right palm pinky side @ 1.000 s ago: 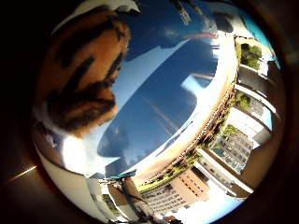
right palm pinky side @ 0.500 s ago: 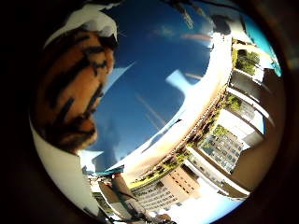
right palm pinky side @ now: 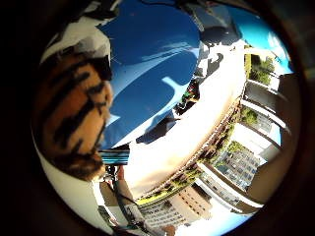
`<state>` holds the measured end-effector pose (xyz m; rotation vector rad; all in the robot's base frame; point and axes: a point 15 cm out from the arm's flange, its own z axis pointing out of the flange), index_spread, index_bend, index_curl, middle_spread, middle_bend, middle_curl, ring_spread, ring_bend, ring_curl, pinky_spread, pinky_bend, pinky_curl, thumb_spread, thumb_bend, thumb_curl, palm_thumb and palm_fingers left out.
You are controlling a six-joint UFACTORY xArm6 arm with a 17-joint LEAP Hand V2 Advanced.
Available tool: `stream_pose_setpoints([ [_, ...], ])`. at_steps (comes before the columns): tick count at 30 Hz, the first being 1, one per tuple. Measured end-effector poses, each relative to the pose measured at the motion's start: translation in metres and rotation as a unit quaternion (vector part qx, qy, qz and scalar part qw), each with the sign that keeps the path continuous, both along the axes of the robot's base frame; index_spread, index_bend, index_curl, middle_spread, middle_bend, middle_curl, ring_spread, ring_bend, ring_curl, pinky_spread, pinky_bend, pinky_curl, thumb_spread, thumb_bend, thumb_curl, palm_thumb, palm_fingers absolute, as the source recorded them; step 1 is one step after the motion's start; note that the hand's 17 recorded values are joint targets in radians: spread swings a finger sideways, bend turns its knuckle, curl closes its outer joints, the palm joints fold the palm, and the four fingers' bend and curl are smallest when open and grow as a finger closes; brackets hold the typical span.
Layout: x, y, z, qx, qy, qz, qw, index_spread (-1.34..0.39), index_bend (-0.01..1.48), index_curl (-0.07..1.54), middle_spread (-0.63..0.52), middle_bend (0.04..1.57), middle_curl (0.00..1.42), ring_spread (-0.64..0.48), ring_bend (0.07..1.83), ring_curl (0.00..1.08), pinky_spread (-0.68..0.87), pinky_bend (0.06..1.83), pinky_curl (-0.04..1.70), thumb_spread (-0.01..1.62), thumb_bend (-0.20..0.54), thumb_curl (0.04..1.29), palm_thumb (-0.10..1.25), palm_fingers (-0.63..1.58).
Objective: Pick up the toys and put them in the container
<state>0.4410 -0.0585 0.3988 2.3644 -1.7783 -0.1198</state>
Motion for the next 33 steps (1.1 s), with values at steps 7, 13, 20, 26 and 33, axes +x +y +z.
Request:
stream_pose_setpoints([
  [7, -0.014, 0.109, 0.045, 0.002, -0.055, 0.105, 0.993, -0.98, 0.85, -0.02, -0.28, 1.13, 1.15, -0.12, 1.43, 0.86, 0.17, 1.51, 0.84, 1.04, -0.014, 0.79, 0.98, 0.88],
  [13, 0.002, 0.214, 0.042, 0.035, -0.112, 0.141, 0.983, -1.02, 0.9, -0.02, -0.28, 1.14, 1.18, -0.12, 1.44, 0.86, 0.16, 1.53, 0.86, 1.03, -0.015, 0.82, 0.98, 0.87],
  [20, 0.061, 0.299, 0.019, 0.086, -0.198, 0.14, 0.966, -1.06, 0.94, -0.02, -0.28, 1.16, 1.19, -0.13, 1.46, 0.86, 0.14, 1.54, 0.88, 1.01, -0.017, 0.85, 0.95, 0.86],
  [26, 0.127, 0.36, -0.013, 0.147, -0.273, 0.11, 0.944, -1.07, 0.98, -0.02, -0.28, 1.16, 1.2, -0.13, 1.47, 0.86, 0.14, 1.54, 0.89, 0.99, -0.021, 0.87, 0.93, 0.86],
  [33, 0.162, 0.383, -0.076, 0.158, -0.28, 0.091, 0.943, -1.08, 1.01, -0.02, -0.28, 1.16, 1.2, -0.12, 1.48, 0.85, 0.13, 1.53, 0.9, 0.98, -0.035, 0.88, 0.86, 0.85],
])
